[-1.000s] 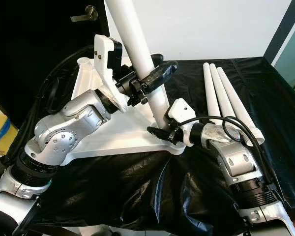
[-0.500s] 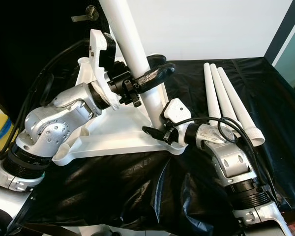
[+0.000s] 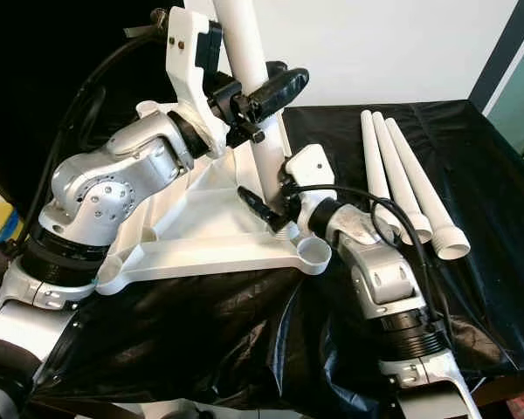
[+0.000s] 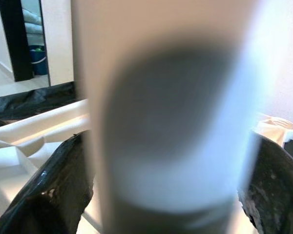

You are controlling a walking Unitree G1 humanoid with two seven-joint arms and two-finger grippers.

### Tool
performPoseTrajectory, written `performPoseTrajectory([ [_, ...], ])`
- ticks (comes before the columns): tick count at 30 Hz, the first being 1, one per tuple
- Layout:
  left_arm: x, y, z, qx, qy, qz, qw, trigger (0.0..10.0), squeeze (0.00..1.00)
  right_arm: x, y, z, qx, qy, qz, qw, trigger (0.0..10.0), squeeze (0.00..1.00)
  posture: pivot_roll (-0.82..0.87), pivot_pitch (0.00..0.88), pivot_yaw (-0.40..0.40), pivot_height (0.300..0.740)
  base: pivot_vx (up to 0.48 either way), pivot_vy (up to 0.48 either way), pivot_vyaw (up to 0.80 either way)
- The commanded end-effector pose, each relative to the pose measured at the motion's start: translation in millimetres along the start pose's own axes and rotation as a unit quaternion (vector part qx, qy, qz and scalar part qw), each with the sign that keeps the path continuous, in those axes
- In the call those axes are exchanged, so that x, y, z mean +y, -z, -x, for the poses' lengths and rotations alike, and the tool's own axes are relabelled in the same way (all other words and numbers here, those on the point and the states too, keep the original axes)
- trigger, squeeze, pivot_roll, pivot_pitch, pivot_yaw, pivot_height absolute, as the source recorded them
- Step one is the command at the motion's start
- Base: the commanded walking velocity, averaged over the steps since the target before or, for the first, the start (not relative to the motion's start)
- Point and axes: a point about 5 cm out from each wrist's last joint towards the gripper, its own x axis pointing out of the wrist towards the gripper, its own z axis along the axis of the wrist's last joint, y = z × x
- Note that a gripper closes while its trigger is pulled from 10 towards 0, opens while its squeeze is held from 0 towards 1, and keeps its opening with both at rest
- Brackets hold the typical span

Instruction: Building children table

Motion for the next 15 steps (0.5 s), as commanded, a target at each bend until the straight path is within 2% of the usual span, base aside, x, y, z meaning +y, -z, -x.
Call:
performPoseTrajectory([
  [1,5.9,-11,-6.7,-0.015,-0.042,-0.005,0.999,10.0,0.0,11.6,-2,-11.3,-0.001,0.031,0.006,1.0,10.0,0.0,-0.04,0.065,0.026,0.74,0.0,0.0,0.0],
  [3,5.9,-11,-6.7,-0.015,-0.042,-0.005,0.999,10.0,0.0,11.6,-2,-11.3,-0.001,0.031,0.006,1.0,10.0,0.0,-0.04,0.065,0.026,0.74,0.0,0.0,0.0],
  [5,11.8,-15,-11.1,-0.018,-0.079,-0.014,0.997,10.0,0.0,19.1,1,-19.4,0.004,0.072,-0.004,0.997,10.0,0.0,-0.04,0.066,0.029,0.74,0.0,0.0,0.0],
  [8,11.2,-17,-15.3,-0.011,-0.096,-0.025,0.995,10.0,0.0,22.0,4,-24.6,0.014,0.103,0.008,0.995,10.0,0.0,-0.04,0.066,0.029,0.74,0.0,0.0,0.0],
  [10,9.9,-17,-16.9,-0.006,-0.1,-0.03,0.995,10.0,0.0,23.1,5,-26.9,0.015,0.115,0.009,0.993,10.0,0.0,-0.04,0.066,0.029,0.74,0.0,0.0,0.0],
  [11,7.1,-16,-19.3,0.0,-0.101,-0.04,0.994,10.0,0.0,24.5,2,-33.2,0.01,0.133,0.007,0.991,10.0,0.0,-0.04,0.064,0.03,0.74,0.0,0.0,0.0],
  [15,6.1,-15,-20.4,0.002,-0.102,-0.043,0.994,10.0,0.0,25.0,1,-35.4,0.008,0.14,0.008,0.99,10.0,0.0,-0.04,0.064,0.03,0.74,0.0,0.0,0.0],
])
